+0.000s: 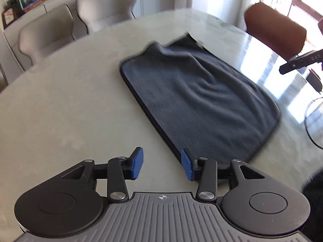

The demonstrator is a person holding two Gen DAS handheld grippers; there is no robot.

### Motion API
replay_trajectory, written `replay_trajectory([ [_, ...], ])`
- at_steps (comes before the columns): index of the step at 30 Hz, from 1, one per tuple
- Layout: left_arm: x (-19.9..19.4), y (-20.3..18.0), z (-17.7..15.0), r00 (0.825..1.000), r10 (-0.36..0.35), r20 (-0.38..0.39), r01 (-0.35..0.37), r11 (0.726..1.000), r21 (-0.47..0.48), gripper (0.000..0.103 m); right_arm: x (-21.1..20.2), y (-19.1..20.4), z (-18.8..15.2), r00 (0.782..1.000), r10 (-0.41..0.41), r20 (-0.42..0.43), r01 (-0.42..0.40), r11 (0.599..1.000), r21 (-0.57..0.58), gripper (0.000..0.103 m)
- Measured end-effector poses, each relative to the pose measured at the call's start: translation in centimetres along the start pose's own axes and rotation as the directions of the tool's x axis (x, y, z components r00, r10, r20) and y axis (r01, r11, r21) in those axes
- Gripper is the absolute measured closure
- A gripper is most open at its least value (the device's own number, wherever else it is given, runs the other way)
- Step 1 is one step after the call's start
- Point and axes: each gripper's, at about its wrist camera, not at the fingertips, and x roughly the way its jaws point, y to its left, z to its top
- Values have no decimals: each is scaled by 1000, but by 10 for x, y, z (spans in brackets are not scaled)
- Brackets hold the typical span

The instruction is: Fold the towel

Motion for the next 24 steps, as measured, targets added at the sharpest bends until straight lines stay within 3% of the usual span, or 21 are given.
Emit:
replay_trajectory([
  [2, 24, 15, 25, 997, 42, 71, -38, 998, -54, 55, 26, -3, 27, 999, -31, 26, 32, 999, -42, 67],
  [5, 63, 37, 60, 989, 65, 133, -40, 983, -180, 52, 67, -12, 64, 999, -12, 45, 14, 999, -45, 67],
  [9, 107, 61, 90, 986, 85, 143, -40, 955, -294, 52, 115, -21, 102, 999, -14, 30, 16, 999, -35, 66],
  [15, 146, 72, 105, 993, 75, 90, -44, 949, -313, 51, 157, -30, 126, 1000, 9, 14, -9, 1000, 0, 66],
  [20, 162, 68, 109, 996, 40, 76, -15, 951, -309, 44, 172, -29, 132, 1000, 25, 4, -25, 1000, 1, 66],
  [24, 176, 65, 114, 997, 36, 62, -15, 951, -309, 44, 179, -34, 136, 998, 64, 6, -64, 997, 36, 66],
])
